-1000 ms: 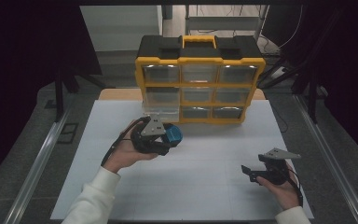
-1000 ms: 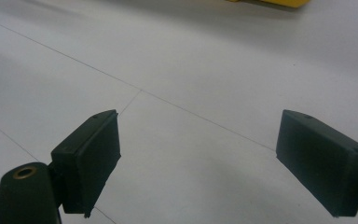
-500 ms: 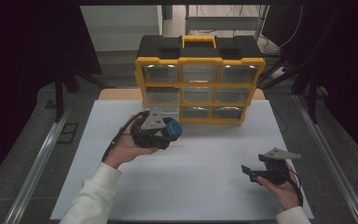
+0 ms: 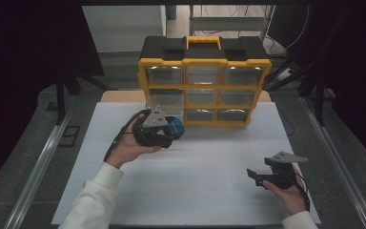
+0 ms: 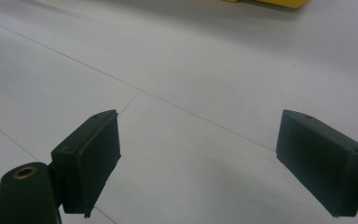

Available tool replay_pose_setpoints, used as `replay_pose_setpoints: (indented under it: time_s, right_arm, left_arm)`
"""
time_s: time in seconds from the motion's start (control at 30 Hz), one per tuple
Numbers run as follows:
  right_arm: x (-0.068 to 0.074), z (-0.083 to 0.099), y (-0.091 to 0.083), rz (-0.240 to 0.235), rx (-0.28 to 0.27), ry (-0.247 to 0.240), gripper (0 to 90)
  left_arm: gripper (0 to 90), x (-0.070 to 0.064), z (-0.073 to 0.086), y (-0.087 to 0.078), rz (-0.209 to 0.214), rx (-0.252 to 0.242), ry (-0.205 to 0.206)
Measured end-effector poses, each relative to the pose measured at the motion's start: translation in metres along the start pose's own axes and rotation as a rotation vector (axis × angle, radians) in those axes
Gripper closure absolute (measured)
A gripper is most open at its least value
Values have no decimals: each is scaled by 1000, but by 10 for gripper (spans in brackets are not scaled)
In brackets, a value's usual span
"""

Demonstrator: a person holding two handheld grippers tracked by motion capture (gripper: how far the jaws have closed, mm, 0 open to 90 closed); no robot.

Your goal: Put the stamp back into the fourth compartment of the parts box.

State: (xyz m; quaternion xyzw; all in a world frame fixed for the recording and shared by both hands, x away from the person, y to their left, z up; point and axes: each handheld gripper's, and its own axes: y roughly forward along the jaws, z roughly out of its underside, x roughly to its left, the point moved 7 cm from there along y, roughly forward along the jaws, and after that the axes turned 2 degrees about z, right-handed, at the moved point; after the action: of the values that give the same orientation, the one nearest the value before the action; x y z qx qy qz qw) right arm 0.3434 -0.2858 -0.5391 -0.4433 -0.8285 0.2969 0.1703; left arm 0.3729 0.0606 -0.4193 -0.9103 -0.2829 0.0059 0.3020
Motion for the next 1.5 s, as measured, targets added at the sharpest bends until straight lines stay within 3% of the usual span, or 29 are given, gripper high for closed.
replay_pose_setpoints:
  time_s: [1.5]
  right_arm:
    - [0, 0, 0, -2, 2, 3, 142]
  left_arm:
    - [418, 39, -18, -8, -68, -28, -41]
